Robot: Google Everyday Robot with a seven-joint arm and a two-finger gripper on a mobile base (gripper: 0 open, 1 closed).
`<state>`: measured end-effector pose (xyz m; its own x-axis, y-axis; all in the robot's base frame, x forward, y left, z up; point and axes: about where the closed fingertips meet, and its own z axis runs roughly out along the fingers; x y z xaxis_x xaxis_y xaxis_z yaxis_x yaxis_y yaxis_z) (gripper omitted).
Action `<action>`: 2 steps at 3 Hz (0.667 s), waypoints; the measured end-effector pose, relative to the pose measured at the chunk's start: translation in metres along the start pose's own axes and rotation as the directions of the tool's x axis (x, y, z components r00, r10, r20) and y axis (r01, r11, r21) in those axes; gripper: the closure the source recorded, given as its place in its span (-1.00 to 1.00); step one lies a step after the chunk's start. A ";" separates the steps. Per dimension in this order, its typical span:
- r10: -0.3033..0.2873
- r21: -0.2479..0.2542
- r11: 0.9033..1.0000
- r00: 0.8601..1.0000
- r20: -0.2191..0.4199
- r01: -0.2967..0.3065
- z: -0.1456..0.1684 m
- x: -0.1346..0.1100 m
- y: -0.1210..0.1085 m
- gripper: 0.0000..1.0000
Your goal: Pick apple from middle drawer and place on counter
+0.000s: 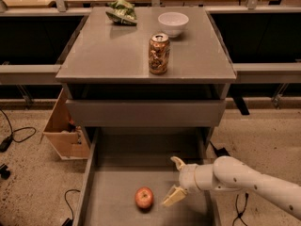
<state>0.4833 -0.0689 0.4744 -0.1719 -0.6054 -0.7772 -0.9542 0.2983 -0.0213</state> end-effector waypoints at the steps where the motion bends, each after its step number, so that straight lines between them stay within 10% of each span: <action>1: -0.035 -0.070 0.997 0.999 0.000 0.035 0.038 0.010 0.022 -1.00; 2: -0.069 -0.134 0.989 0.998 -0.012 0.067 0.083 0.018 0.041 -1.00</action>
Offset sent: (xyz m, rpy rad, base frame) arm -0.0278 0.0863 -0.0895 -0.0193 0.0424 0.1996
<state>0.4612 -0.0061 0.4071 -0.1088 -0.6335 -0.7660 -0.9877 0.1556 0.0115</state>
